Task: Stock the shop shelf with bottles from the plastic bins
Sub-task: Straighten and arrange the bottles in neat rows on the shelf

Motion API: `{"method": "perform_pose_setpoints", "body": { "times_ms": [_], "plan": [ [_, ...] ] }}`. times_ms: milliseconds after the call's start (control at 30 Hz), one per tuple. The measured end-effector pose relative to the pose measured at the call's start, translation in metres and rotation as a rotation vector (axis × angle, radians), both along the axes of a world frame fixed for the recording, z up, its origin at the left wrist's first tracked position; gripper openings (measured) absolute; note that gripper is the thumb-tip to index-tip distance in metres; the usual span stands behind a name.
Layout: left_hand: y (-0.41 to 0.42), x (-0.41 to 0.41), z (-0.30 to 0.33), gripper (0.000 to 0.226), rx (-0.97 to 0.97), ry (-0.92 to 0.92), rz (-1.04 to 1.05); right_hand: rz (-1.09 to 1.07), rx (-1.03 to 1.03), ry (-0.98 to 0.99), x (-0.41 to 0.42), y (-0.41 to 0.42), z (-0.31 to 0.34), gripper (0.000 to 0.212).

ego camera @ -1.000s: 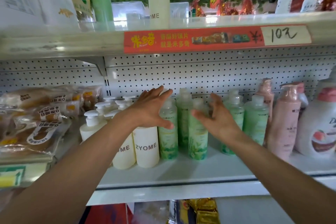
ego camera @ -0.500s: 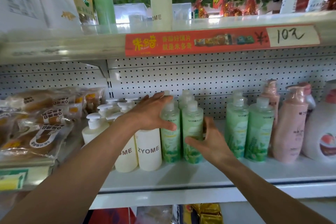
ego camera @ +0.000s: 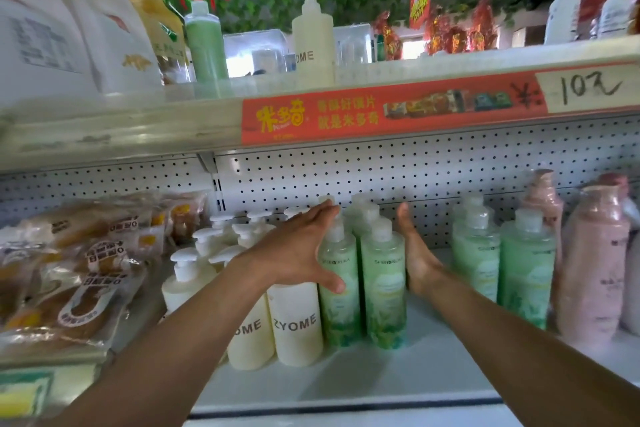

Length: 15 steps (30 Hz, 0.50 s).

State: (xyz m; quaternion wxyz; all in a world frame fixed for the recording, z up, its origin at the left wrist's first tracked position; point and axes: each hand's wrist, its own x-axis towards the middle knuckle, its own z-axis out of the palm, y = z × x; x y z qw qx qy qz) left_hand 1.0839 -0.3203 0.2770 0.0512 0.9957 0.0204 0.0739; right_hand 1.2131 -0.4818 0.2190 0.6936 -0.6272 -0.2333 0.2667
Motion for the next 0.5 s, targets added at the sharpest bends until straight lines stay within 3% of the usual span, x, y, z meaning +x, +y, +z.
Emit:
{"method": "perform_pose_setpoints", "body": {
  "times_ms": [133,267,433,500],
  "plan": [
    [0.0,0.001,-0.002,0.125,0.025,-0.011,0.008,0.038,0.047,-0.003,-0.004,0.002,-0.001,0.089],
    [-0.002,0.0,-0.002,0.121,0.023,-0.028,0.014,-0.102,0.107,-0.01,-0.02,-0.003,-0.015,0.088],
    [-0.001,0.0,-0.001,0.103,-0.013,-0.037,0.01,-0.162,0.228,-0.332,-0.062,-0.019,-0.048,0.052],
    [-0.001,0.0,0.0,0.097,-0.037,-0.03,0.009,-0.113,0.199,-0.401,-0.065,-0.017,-0.061,0.074]
  ]
}}
